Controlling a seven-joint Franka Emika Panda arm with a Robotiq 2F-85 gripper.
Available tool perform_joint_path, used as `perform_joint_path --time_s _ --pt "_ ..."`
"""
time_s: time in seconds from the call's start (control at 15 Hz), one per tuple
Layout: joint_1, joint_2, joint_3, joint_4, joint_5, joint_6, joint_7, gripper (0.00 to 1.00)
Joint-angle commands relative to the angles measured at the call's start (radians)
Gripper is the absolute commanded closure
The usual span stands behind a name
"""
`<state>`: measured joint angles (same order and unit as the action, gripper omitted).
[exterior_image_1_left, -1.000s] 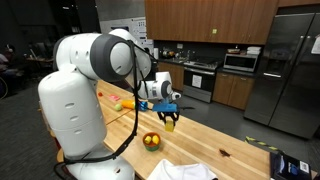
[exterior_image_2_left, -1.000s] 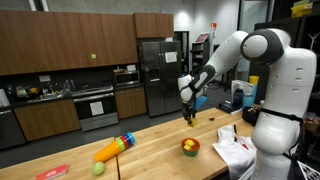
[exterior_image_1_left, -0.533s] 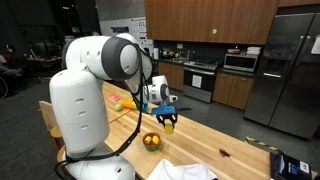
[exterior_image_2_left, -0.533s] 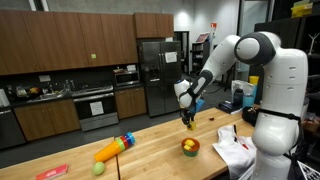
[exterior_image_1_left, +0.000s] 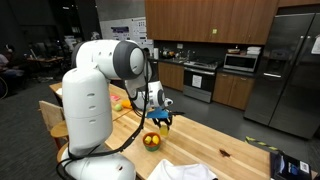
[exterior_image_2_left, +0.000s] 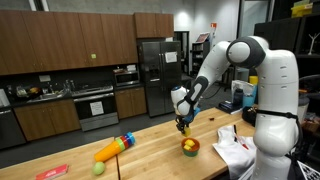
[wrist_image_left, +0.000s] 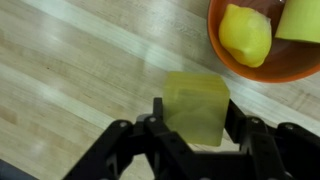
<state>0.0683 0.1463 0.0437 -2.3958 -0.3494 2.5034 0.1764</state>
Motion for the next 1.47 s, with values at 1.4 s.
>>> perform_joint_path --time_s 1.4 --pt "-0.17 -0.011 -0.21 -0.01 0.247 0.169 0.122 0.66"
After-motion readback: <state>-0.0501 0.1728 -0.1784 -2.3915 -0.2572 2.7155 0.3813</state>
